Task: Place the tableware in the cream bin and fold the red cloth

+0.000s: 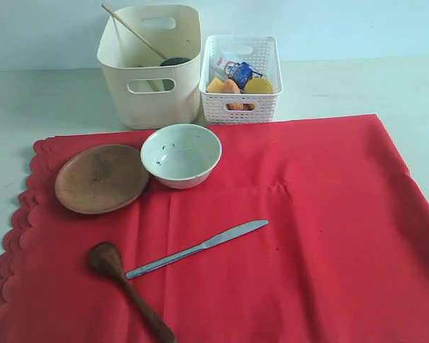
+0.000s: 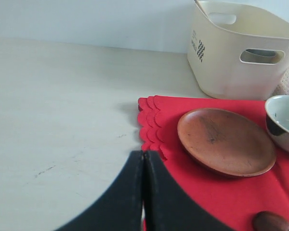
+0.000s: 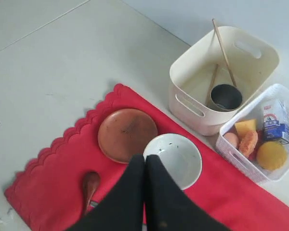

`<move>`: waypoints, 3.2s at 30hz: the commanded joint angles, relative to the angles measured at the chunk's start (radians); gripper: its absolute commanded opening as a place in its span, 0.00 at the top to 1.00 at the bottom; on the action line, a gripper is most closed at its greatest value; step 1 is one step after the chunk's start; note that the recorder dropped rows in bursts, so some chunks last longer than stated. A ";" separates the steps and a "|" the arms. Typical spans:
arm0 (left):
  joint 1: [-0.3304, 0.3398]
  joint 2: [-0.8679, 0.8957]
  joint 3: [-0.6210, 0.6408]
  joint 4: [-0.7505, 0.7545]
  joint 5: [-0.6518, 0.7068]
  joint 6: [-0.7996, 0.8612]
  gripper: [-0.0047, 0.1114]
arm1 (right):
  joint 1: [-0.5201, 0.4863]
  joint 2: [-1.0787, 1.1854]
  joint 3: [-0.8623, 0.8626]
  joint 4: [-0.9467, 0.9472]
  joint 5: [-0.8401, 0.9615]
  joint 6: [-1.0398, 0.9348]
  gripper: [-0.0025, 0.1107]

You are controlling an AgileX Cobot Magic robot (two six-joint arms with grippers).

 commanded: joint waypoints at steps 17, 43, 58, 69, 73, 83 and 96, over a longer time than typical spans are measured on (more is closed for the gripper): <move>0.003 -0.004 0.003 0.005 -0.010 -0.004 0.96 | 0.000 -0.723 0.634 -0.021 -0.207 -0.102 0.98; 0.003 -0.004 0.003 0.005 -0.010 -0.004 0.96 | 0.000 -1.295 1.331 0.052 -0.690 -0.196 0.98; 0.003 -0.004 0.003 0.005 -0.010 -0.004 0.96 | 0.000 -1.343 1.438 0.076 -0.804 -0.198 0.98; 0.003 -0.004 0.003 0.005 -0.010 -0.004 0.96 | 0.000 -1.349 1.456 0.098 -0.810 -0.188 0.98; 0.003 -0.004 0.003 0.005 -0.010 -0.004 0.96 | -0.015 -1.371 1.514 0.096 -0.841 -0.188 0.98; 0.003 -0.004 0.003 0.005 -0.010 -0.004 0.96 | -0.216 -1.438 1.696 0.096 -0.897 -0.188 0.98; 0.003 -0.004 0.003 0.005 -0.010 -0.004 0.96 | -0.518 -1.438 1.874 0.131 -0.993 -0.188 0.98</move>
